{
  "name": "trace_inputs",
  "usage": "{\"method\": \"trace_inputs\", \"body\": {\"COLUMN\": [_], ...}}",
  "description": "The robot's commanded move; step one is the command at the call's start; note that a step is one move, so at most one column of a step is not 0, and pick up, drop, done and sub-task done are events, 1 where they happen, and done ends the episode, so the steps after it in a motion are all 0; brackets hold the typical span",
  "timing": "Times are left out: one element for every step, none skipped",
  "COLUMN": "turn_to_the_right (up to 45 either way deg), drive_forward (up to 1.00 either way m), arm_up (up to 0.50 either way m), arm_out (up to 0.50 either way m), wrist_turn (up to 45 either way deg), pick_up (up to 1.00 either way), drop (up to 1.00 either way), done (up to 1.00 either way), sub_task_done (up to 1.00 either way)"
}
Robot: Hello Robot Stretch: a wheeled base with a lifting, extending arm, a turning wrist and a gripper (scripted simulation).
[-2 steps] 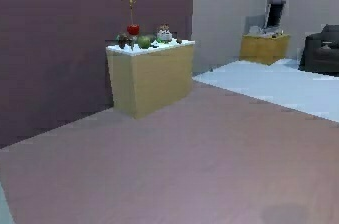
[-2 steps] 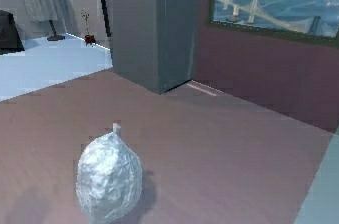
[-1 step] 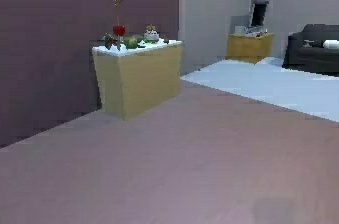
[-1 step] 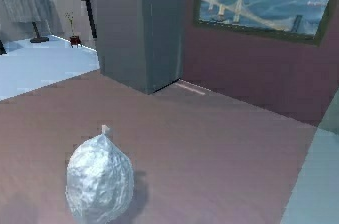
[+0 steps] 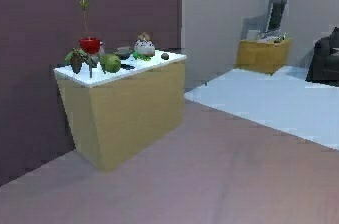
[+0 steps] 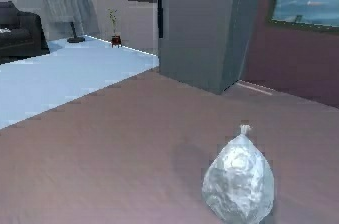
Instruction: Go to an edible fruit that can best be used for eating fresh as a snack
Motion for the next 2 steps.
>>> {"method": "trace_inputs", "body": {"turn_to_the_right": [0.0, 9.0], "drive_forward": [1.0, 0.0], "arm_up": [0.0, 0.0], "arm_out": [0.0, 0.0], "wrist_turn": [0.0, 0.0], "pick_up": [0.0, 0.0], "drop": [0.0, 0.0], "done": [0.0, 0.0], "sub_task_done": [0.0, 0.0]}}
